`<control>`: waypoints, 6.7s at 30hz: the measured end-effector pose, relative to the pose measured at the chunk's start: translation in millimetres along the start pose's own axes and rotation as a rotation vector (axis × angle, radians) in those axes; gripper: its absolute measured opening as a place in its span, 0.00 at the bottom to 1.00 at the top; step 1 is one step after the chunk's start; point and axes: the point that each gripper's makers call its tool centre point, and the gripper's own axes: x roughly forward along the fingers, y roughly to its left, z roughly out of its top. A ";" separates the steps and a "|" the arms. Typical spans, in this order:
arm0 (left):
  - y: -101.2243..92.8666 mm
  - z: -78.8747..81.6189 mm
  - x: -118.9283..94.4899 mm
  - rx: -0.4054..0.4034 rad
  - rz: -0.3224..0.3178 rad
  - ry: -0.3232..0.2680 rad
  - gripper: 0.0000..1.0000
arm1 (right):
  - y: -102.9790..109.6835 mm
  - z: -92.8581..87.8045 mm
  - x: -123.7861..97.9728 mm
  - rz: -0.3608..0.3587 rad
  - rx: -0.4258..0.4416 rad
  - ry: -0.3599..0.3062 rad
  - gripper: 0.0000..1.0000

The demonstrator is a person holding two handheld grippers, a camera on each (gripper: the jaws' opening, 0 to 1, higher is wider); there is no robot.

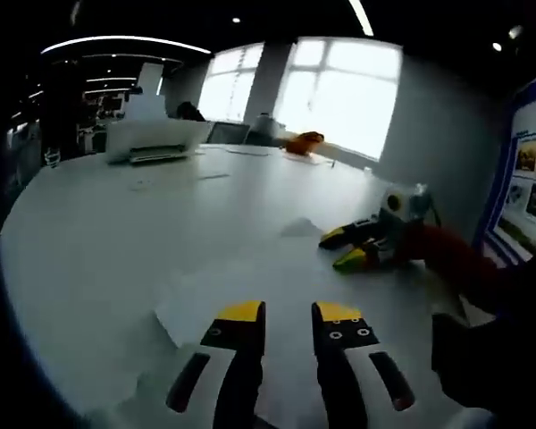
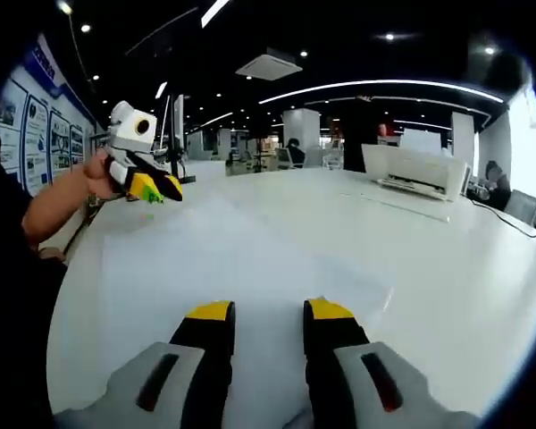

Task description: Organize the stack of printing papers by aligning and flattening the scattered papers on the table

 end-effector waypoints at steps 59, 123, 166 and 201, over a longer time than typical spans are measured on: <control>-18.9 -12.2 -54.4 0.066 -0.012 -0.150 0.56 | 45.4 29.9 -51.9 0.004 0.011 0.019 0.36; -39.0 -27.5 -246.5 0.080 0.180 -0.307 0.59 | 81.1 65.4 -189.0 -0.112 -0.019 -0.137 0.60; -94.9 -37.2 -301.7 0.151 0.247 -0.339 0.71 | 121.9 51.2 -259.8 -0.159 -0.036 -0.090 0.59; -97.9 -34.0 -298.1 0.195 0.256 -0.322 0.71 | 121.5 42.6 -260.7 -0.156 -0.037 -0.066 0.58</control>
